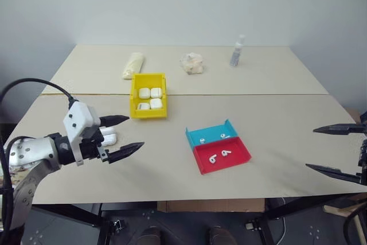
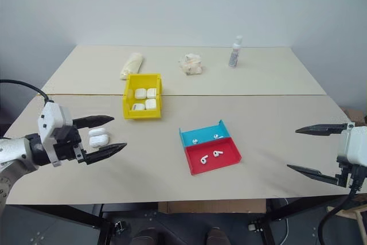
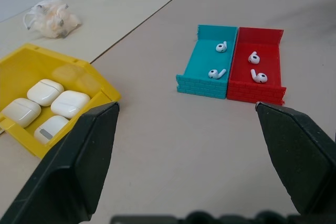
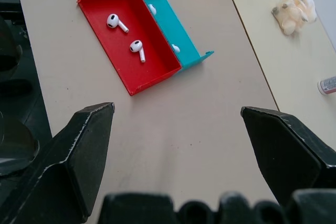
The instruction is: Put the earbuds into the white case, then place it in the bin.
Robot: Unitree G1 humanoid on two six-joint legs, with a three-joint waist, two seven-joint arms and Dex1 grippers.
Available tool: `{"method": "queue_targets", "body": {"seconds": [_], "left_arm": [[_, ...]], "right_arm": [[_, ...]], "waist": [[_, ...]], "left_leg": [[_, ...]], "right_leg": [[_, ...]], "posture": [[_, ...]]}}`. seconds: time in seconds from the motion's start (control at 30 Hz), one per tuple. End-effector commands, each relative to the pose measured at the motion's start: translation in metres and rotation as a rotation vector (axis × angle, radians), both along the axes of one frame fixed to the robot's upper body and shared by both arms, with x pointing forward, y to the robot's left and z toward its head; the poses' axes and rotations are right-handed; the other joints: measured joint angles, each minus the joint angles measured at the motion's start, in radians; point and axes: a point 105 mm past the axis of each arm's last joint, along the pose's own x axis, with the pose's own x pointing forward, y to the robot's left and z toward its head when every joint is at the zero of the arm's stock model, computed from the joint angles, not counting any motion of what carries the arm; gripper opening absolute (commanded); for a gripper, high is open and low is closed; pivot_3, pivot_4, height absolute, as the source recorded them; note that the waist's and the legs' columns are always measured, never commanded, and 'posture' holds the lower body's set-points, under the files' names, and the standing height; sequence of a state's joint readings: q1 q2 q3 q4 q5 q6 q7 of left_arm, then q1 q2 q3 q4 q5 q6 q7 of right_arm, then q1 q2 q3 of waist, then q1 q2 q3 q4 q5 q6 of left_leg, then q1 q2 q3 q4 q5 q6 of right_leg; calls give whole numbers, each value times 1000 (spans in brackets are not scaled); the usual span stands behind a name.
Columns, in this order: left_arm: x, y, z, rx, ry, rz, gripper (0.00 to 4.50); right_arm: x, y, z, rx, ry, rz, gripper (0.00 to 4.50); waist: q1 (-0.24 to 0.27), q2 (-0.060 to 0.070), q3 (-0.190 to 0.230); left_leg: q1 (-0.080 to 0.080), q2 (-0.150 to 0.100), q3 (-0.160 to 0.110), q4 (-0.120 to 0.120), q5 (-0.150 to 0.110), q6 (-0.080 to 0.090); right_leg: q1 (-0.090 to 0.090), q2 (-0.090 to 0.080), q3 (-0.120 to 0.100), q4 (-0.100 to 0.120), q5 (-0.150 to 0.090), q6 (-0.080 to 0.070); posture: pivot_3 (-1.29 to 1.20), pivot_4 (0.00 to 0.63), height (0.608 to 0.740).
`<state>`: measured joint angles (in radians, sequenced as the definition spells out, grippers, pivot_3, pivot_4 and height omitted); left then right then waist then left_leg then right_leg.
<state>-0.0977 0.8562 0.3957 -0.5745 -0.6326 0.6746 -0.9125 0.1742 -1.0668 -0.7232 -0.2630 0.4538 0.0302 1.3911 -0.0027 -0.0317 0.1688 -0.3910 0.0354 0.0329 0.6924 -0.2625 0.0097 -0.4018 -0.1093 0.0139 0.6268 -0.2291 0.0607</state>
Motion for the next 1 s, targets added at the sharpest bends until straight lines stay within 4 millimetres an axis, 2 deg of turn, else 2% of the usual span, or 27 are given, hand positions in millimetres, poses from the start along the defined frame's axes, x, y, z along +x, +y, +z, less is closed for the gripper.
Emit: {"method": "queue_targets", "body": {"seconds": [0.03,0.2,0.37,0.5,0.57,0.63,0.8,0.87,0.97,1.0], "left_arm": [[-3,0,4,-2,-15,-6,4500],[4,3,8,1,-51,91,4500],[3,4,10,-2,-9,179,4500],[17,7,14,-89,47,420,4500],[19,8,12,-9,20,554,4500],[18,6,10,116,53,615,4500],[49,17,-3,63,179,834,4500],[63,26,-6,32,209,983,4500],[72,34,0,8,254,1106,4500],[71,26,5,-40,290,1074,4500]], "right_arm": [[0,2,10,1,-42,0,4466],[7,5,10,7,-57,1,4466],[13,7,6,19,-54,0,4466],[17,8,3,30,-60,-3,4466],[20,9,2,39,-63,-9,4466],[20,10,3,46,-64,-11,4466],[19,15,-2,73,-35,-10,4466],[19,15,-8,78,-19,-19,4466],[20,16,-15,89,2,-37,4466],[20,16,-17,90,7,-39,4466]], "waist": [[0,0,0],[0,0,0],[0,0,0],[6,0,0],[5,-1,0],[5,-1,0],[8,0,0],[10,0,0],[10,-2,1],[9,-2,1]], "left_leg": [[0,0,0,0,0,0],[0,0,0,0,0,0],[0,0,0,0,0,0],[0,0,-1,0,0,0],[1,0,-2,1,0,0],[1,-1,-3,1,0,0],[3,-1,-5,0,0,0],[4,-1,-7,1,0,0],[5,-1,-12,0,0,0],[5,-1,-12,0,0,-1]], "right_leg": [[0,0,0,0,0,0],[0,0,0,0,0,0],[0,0,0,0,0,0],[1,0,0,1,0,0],[2,0,-1,0,1,1],[3,0,0,0,1,1],[5,0,0,0,1,1],[6,0,-1,0,1,1],[7,-1,0,0,1,1],[7,-2,0,0,1,1]], "posture": [[0,150,740],[0,150,740],[0,150,740],[0,150,740],[0,150,740],[0,150,740],[0,150,740],[0,150,740],[0,150,740],[0,150,740]]}}
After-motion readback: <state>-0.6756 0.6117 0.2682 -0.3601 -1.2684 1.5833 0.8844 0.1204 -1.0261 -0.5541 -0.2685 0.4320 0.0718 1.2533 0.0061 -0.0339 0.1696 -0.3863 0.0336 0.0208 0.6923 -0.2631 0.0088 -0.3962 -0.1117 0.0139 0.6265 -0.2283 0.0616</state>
